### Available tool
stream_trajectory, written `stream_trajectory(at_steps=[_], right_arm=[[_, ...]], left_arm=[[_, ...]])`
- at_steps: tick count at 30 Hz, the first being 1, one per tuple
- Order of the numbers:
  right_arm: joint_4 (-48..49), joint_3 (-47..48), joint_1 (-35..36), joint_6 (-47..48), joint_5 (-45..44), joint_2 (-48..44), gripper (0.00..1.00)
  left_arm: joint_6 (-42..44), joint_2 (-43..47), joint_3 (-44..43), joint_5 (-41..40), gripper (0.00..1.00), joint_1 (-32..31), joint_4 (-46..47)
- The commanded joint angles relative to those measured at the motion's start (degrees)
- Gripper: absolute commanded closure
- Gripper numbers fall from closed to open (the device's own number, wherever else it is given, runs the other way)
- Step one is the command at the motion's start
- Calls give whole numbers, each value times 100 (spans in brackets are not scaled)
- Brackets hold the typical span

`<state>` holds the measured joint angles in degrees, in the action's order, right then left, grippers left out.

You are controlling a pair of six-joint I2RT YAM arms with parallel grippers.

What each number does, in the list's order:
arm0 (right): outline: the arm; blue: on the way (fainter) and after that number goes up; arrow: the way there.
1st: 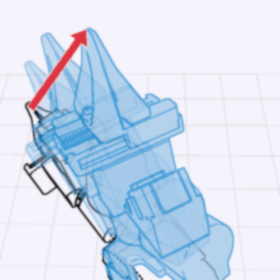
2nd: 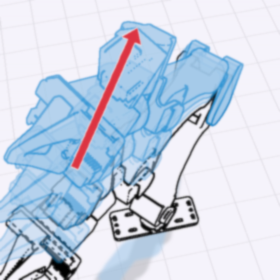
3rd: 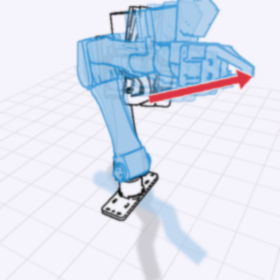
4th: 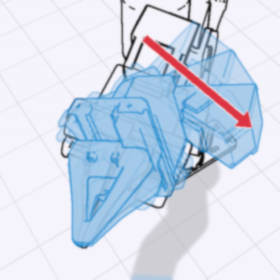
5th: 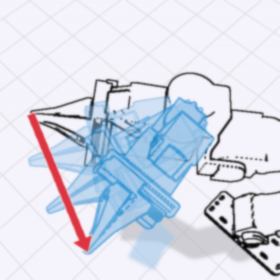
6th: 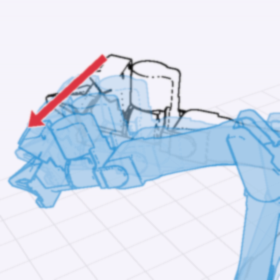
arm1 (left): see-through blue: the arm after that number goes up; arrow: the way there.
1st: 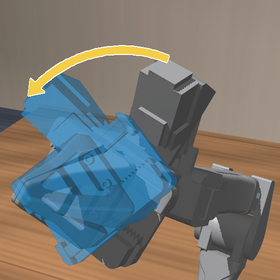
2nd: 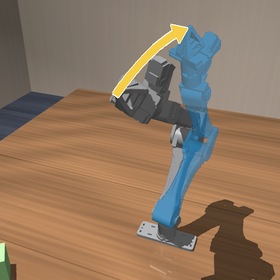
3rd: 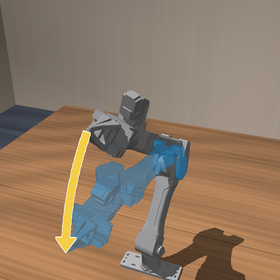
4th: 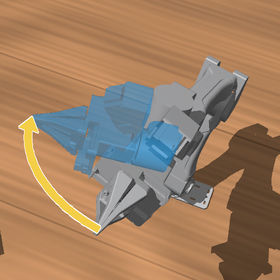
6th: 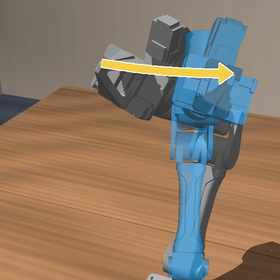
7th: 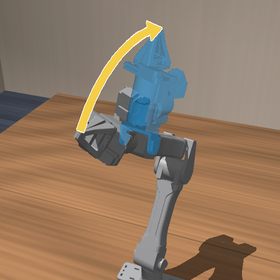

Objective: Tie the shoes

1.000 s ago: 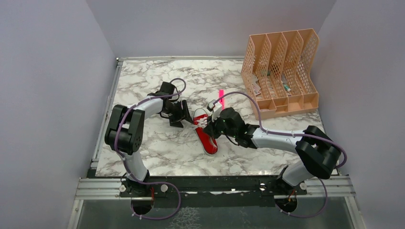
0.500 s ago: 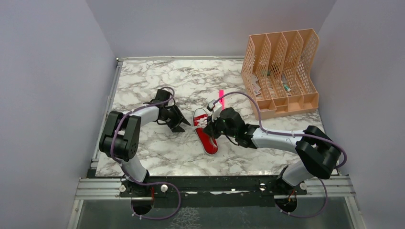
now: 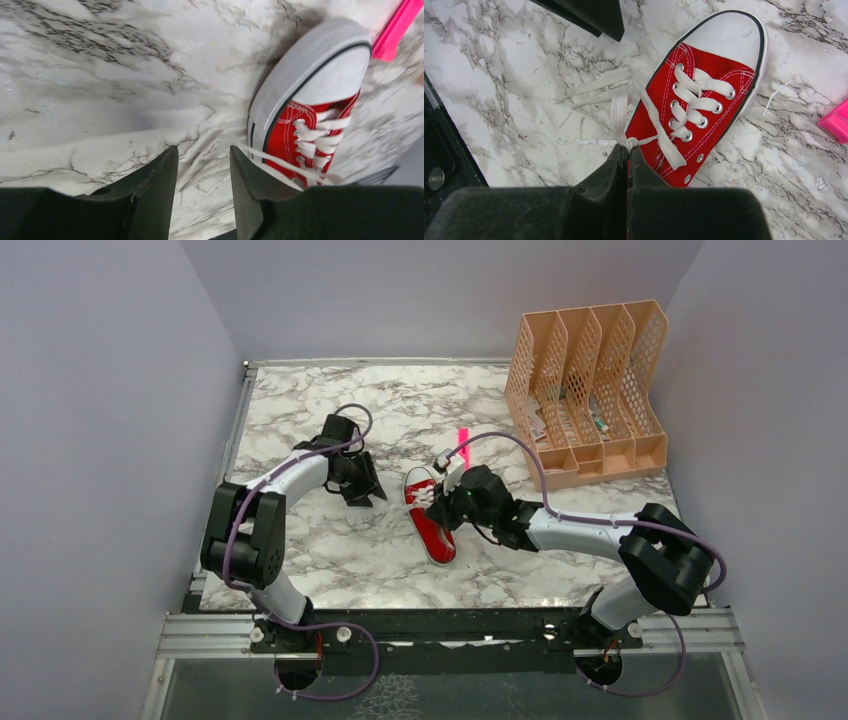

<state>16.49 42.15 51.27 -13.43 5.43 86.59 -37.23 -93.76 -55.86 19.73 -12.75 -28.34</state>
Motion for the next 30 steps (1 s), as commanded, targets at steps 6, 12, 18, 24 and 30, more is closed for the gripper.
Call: stream_trajectory(at_steps=[6, 12, 18, 24, 30], right_arm=[[25, 112, -2, -63, 99, -61, 99], [-49, 151, -3, -81, 130, -48, 99], [-82, 176, -3, -72, 95, -24, 99], [-116, 224, -7, -72, 103, 20, 99], [-141, 248, -8, -89, 133, 44, 99]], left_arm=[[1710, -174, -632, -944, 60, -1146, -942], [2005, -756, -1155, -1283, 60, -1392, -952], [2263, -1048, -1286, -1441, 61, -1557, -1024], [2472, -1047, -1056, -1005, 51, -1612, -979], [2408, -1089, -892, -1425, 49, -1651, -980]])
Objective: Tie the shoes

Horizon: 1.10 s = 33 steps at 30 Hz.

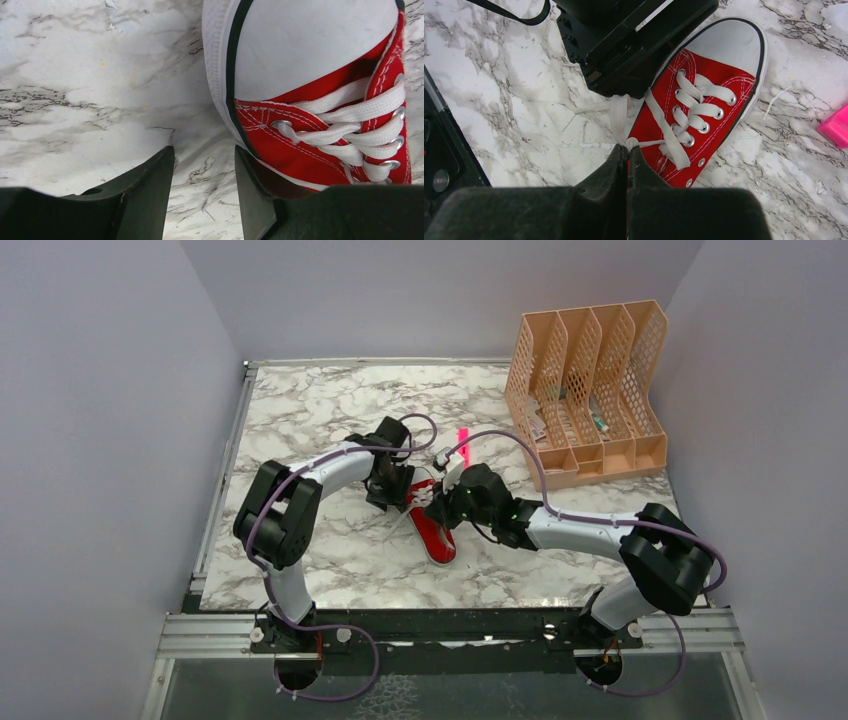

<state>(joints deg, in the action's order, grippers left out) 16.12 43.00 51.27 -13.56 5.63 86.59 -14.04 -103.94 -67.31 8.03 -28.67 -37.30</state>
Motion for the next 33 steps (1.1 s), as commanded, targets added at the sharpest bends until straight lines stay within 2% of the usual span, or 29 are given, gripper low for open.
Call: stream_trajectory(at_steps=[1, 7, 8, 10, 12, 16, 20, 27, 33], right_arm=[[-115, 162, -8, -70, 114, 50, 99], [-145, 156, -4, -101, 72, 8, 99], [-144, 156, -6, -120, 64, -8, 99], [-151, 156, -3, -170, 78, -17, 99], [-166, 153, -9, -198, 74, -14, 99], [-252, 209, -4, -342, -32, -36, 99], [-304, 318, -3, -527, -172, -17, 99], [-394, 598, -45, -730, -352, 98, 99], [-553, 743, -124, -856, -219, 163, 99]], left_arm=[[58, -80, 280, -301, 49, -65, -81], [-73, -126, 361, -967, 61, -248, -230], [-66, -126, 363, -1046, 66, -300, -235], [-101, -104, 363, -1116, 87, -351, -230], [-103, -72, 315, -1180, 94, -384, -244], [-165, 154, 183, -1186, 100, -387, -370], [-459, 644, 229, -1097, 100, -394, -570], [-1715, 1803, 960, 610, 100, -394, -385], [-2706, 2554, 1305, 1340, 100, -394, -53]])
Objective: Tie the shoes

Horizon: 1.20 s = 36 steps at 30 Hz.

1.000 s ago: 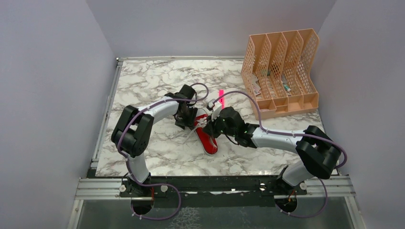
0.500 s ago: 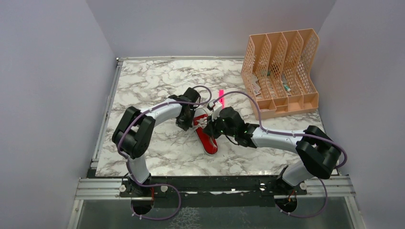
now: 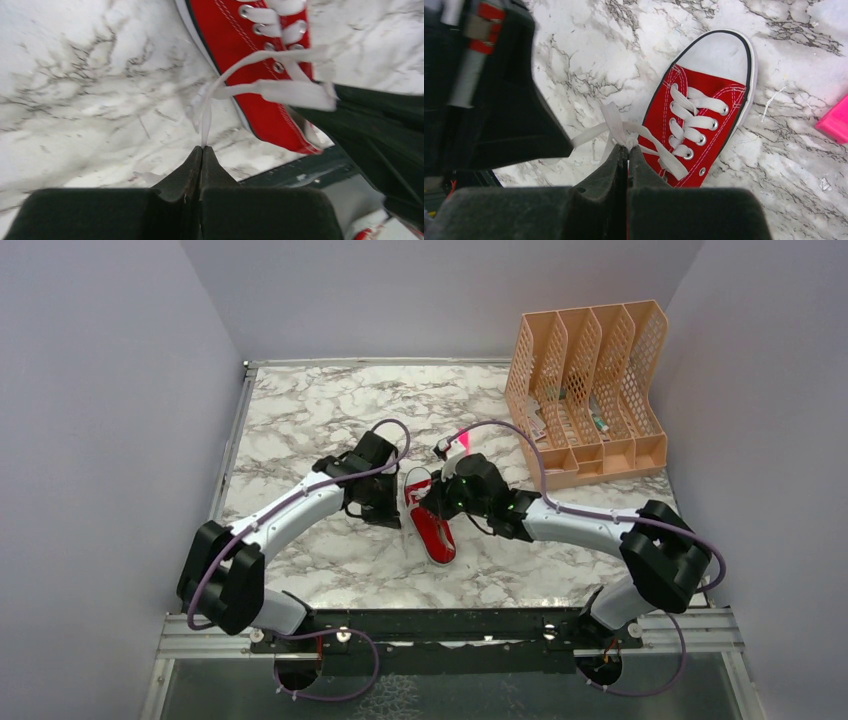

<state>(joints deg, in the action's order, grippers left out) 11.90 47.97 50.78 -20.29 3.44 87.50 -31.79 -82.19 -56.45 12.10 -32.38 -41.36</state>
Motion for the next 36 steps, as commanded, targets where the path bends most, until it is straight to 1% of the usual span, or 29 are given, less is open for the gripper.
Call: stream_trajectory(at_steps=[1, 3, 5, 7, 9, 12, 14, 21, 25, 28, 31, 34, 35, 36], right_arm=[[-196, 309, -79, -190, 89, 98, 99], [-357, 412, -97, -209, 199, 144, 99], [-460, 466, -103, -228, 238, 170, 99], [-637, 570, -114, -222, 302, 222, 99], [-770, 636, -113, -221, 342, 241, 99], [-892, 689, -113, -157, 418, 235, 99], [-1010, 772, -119, -18, 479, 262, 99], [-1181, 929, -118, 425, 527, 286, 99], [-1329, 986, -116, 466, 604, 337, 99], [-1309, 1010, -115, 484, 631, 324, 99], [-1339, 1036, -120, 504, 644, 311, 99], [-1363, 1023, -115, 526, 722, 335, 99], [-1358, 1001, -113, 526, 735, 337, 99], [-1340, 978, -118, 520, 723, 343, 99]], left_arm=[[-1115, 431, 332, 1173, 100, -23, 534], [-1588, 564, 596, 1630, 100, -27, 1094], [-2055, 697, 847, 1895, 100, -24, 1668], [-2387, 737, 1019, 2023, 100, -23, 2015], [-2890, 784, 1314, 2111, 100, -29, 2416], [-3913, 926, 1854, 2320, 100, -25, 3641], [-4466, 977, 2081, 2306, 100, -31, 4218], [-5200, 1069, 2134, 1542, 100, -297, 4527], [-5790, 870, 2252, 1163, 100, -583, 5042], [-6352, 649, 2461, 868, 100, -827, 5643], [-6521, 507, 2508, 619, 100, -975, 5932], [-6414, 365, 2462, 635, 100, -1008, 6054], [-6346, 330, 2455, 662, 96, -1014, 6055], [-6258, 304, 2480, 684, 88, -1008, 6033]])
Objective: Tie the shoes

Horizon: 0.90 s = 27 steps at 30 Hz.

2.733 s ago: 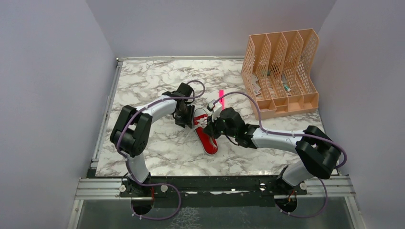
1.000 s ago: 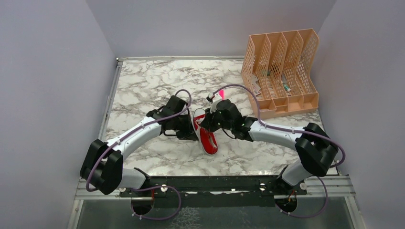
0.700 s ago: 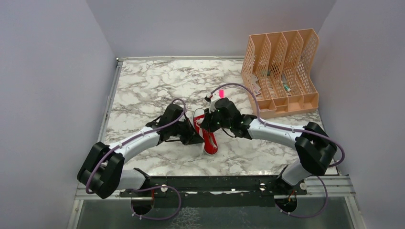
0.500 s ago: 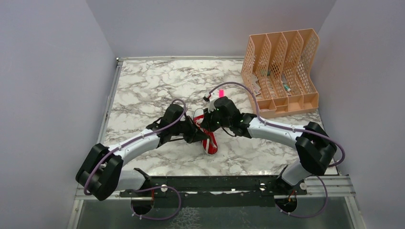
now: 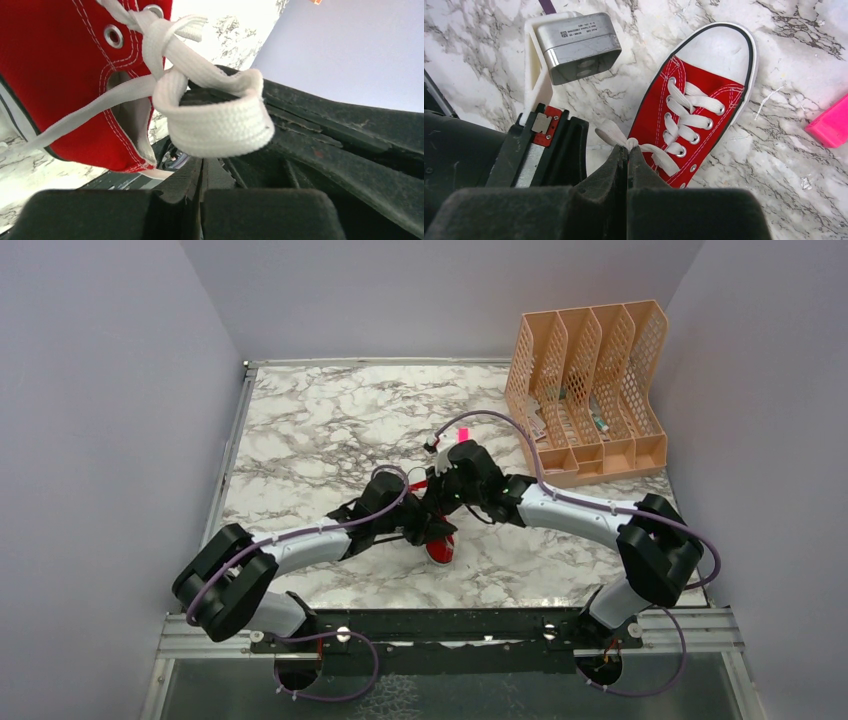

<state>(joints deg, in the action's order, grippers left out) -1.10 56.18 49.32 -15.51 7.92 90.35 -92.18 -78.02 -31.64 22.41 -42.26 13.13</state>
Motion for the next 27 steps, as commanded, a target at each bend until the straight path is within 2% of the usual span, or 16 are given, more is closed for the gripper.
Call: stream_trajectory(at_steps=[1, 2, 4, 7, 12, 13, 14, 16, 18, 21, 24, 27], right_arm=[[-21, 126, 33, 39, 261, 55, 99], [-7, 113, 29, 36, 248, 46, 99], [-12, 123, 33, 41, 227, 27, 99], [6, 109, 32, 48, 218, -2, 99], [57, 14, 26, 99, 231, -2, 99], [62, -13, 28, 100, 213, -4, 99], [58, -35, 19, 102, 210, -8, 99], [174, -68, 31, 105, 257, -9, 99], [279, -104, 23, 164, 424, -41, 99], [685, -429, 12, 316, 849, -194, 99], [772, -527, 5, 313, 902, -260, 99], [709, -501, 7, 300, 868, -232, 99]], left_arm=[[-179, -88, 45, -363, 74, -19, 454], [-129, 26, 86, -491, 61, -25, 115], [58, 458, 134, -846, 44, -19, -604], [481, 1146, 96, -1057, 36, 100, -1606], [1225, 1937, -87, -895, 30, 462, -2936], [1455, 2040, -185, -895, 13, 568, -3199], [1748, 2111, -274, -873, 3, 687, -3432], [2382, 2166, -437, -749, 1, 970, -3712], [2818, 2117, -367, -310, 2, 1333, -3354], [2865, 1768, -127, 803, 11, 1930, -2470], [3193, 1297, -515, 1023, 14, 2144, -2418], [3303, 852, -875, 1208, 25, 2144, -2485]])
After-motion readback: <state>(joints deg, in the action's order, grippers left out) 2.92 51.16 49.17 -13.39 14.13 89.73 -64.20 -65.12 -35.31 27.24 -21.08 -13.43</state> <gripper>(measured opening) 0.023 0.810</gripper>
